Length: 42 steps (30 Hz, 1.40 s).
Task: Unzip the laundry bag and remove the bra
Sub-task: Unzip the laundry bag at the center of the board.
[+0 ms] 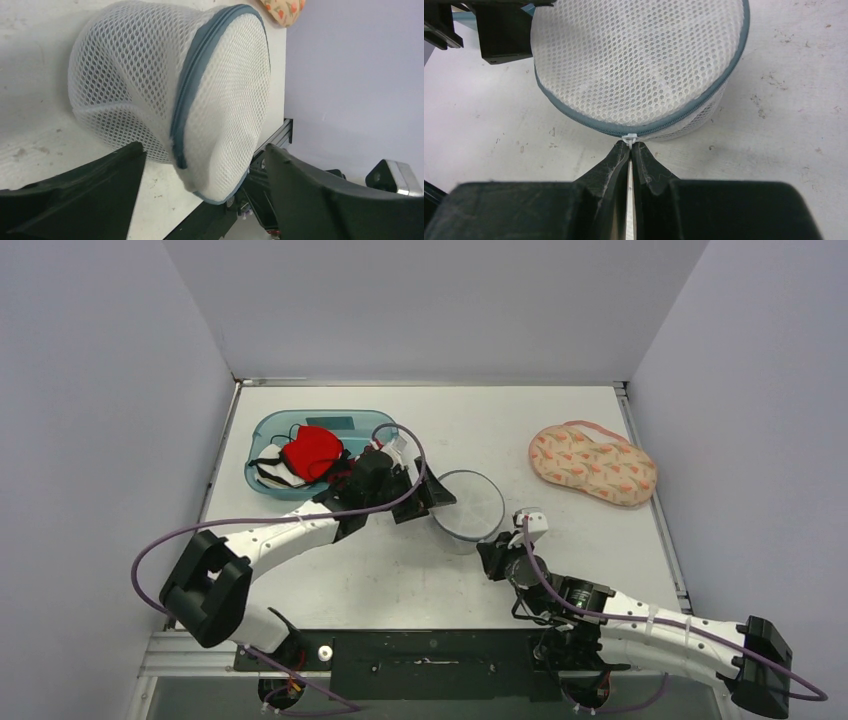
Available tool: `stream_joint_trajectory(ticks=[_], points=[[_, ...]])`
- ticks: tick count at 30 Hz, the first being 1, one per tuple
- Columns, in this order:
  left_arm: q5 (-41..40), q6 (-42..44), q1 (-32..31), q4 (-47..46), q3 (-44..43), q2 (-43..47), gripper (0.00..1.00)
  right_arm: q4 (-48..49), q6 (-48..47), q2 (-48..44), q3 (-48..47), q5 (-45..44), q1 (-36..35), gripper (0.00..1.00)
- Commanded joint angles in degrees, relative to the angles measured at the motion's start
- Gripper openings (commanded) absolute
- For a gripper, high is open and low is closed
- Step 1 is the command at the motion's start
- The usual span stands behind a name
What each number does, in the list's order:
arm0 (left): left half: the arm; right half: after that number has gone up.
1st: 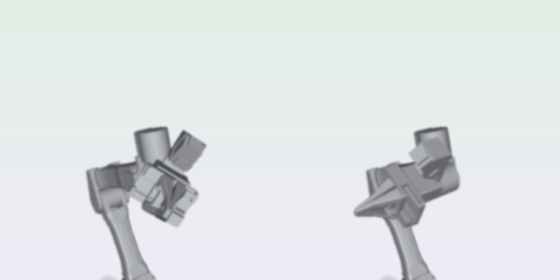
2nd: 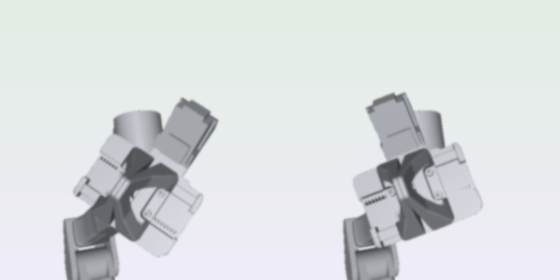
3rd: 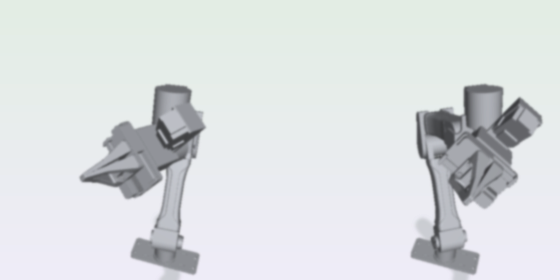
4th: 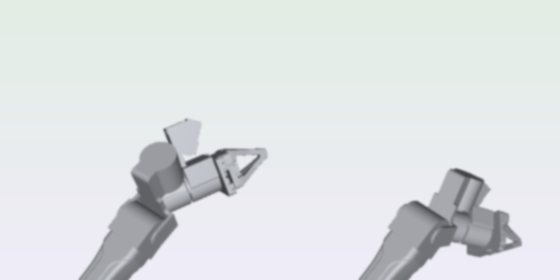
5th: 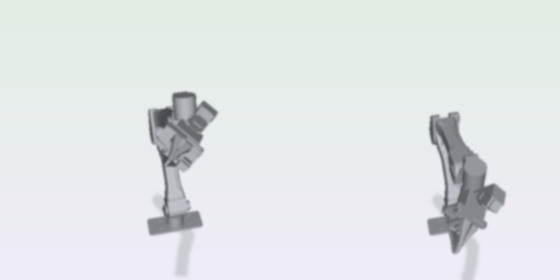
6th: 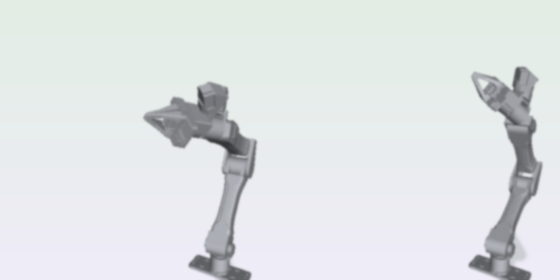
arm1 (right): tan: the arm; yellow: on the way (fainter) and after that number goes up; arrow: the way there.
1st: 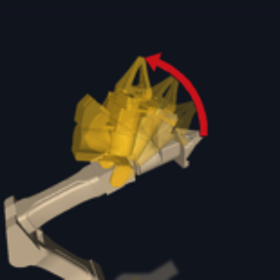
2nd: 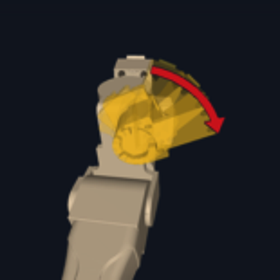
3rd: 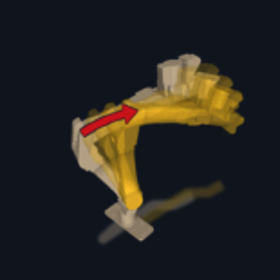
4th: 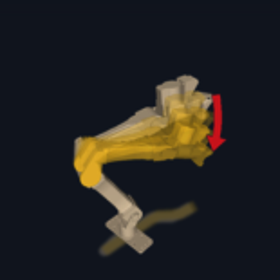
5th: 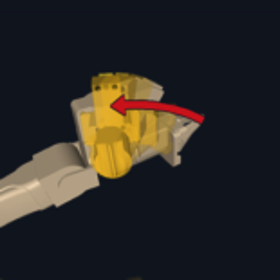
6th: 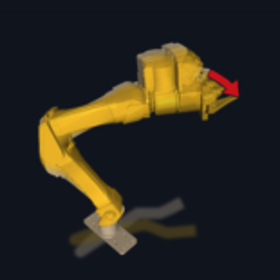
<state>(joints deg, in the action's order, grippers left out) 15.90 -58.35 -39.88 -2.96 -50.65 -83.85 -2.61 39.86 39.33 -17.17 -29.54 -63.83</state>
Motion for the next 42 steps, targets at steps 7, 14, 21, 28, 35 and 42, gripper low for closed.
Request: stream_joint_trajectory(ticks=[7,14,21,28,35,42], points=[[-8.06,-9.32,-5.35,1.13,8.88,14.02,0.96,9.2,-1.56,6.03,-2.08,1.88,-0.5,0.05],[-13.69,-16.26,-12.54,-0.65,9.49,13.61,0.99,12.09,-2.61,9.49,-3.39,3.84,-0.67,0.05],[-16.51,-19.86,-12.21,-5.55,11.71,12.17,0.87,12.98,-3.78,10.76,-3.96,6.27,-1.31,0.05],[-13.66,-18.57,-10.46,-9.02,9.33,7.11,0.54,12.52,-4.18,10.13,-3.64,6.89,-2.1,0.05],[-12.24,-17.92,-9.52,-11.19,10.13,6.51,0.25,8.55,-3.07,8.49,-3.53,4.04,-2.18,0.05],[-10.29,-16.19,-8.13,-11.4,11.09,7.95,0.02,3.56,-1.93,6.23,-3.57,-1.2,-1.6,0.05]])
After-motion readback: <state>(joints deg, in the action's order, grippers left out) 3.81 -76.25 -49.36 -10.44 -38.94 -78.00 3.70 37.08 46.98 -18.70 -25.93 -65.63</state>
